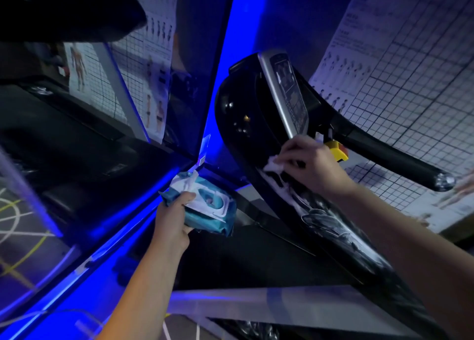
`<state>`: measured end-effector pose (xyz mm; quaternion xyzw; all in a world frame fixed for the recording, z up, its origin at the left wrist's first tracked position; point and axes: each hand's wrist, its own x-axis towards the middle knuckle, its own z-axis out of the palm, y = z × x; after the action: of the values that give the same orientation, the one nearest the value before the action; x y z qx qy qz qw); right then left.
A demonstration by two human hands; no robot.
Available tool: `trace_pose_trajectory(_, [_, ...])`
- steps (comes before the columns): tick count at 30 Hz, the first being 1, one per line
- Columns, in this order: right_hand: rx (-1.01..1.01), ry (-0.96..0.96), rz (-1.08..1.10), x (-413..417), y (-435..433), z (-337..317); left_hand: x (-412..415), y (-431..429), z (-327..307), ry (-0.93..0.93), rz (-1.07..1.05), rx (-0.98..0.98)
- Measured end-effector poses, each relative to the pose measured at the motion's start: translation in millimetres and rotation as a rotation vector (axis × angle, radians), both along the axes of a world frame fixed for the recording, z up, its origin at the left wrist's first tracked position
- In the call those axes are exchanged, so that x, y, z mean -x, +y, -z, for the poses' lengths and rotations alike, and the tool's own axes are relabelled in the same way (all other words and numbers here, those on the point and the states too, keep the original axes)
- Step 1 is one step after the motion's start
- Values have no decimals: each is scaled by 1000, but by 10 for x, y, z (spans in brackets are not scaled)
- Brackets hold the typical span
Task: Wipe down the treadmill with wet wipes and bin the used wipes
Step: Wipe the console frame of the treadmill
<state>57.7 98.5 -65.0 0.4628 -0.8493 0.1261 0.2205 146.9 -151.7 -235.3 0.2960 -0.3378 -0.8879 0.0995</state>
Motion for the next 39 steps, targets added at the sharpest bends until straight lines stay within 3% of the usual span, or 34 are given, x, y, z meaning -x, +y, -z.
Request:
trace_pose_trajectory(3, [30,64,7,112,-230,-27,-18,22,7,-17,-5,1])
trace_pose_trajectory(15, [-343,129,-114,-191,512,231,11,139,3,-11,14,0])
trace_pose_trajectory(17, [-266,78,-96,-209,443,173,3,150,-6,-3,18,-11])
trace_pose_trajectory(21, [115,34,57,-167,126,6,-16,146,-25,-1,25,-2])
trace_pose_trajectory(27, [-140,151,-13,-67,50,223,-4,148,10,-12,37,-3])
trace_pose_trajectory(34, [-311,110,-70,-370,558,409,23,169,71,-2,55,3])
trace_pose_trajectory(36, [-269,74,-36,-378,539,372,14,177,72,-11,58,9])
trace_pose_trajectory(39, [7,1,46,-366,284,191,10,162,68,-16,60,14])
